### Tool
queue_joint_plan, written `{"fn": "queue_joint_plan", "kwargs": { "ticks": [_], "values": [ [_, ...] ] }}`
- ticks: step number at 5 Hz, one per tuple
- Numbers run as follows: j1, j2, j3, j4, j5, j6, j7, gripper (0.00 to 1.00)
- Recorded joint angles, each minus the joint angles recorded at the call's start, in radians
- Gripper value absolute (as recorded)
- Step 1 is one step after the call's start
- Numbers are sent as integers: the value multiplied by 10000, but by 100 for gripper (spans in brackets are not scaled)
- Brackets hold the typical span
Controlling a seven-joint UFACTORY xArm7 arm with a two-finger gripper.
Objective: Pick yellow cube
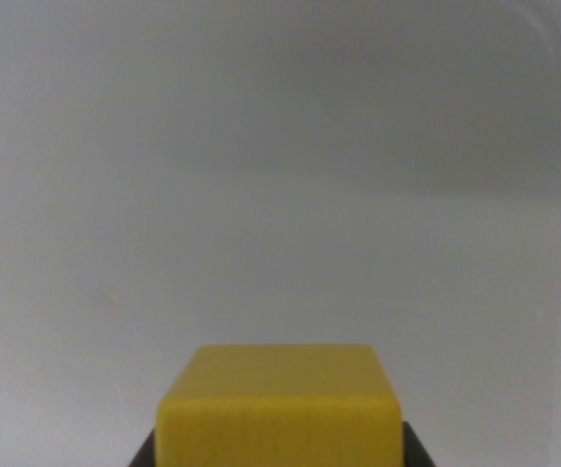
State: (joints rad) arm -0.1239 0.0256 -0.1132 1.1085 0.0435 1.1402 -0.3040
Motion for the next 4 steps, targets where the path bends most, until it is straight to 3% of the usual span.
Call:
{"fn": "queue_joint_plan", "kwargs": {
  "ticks": [1, 2, 3, 4],
  "values": [
    [4, -148, -2, 307, -32, 453, 32, 100],
    [4, -148, -2, 307, -32, 453, 32, 100],
    [9, -301, -5, 624, -65, 922, 64, 100],
    [9, -301, -5, 624, -65, 922, 64, 100]
  ]
}}
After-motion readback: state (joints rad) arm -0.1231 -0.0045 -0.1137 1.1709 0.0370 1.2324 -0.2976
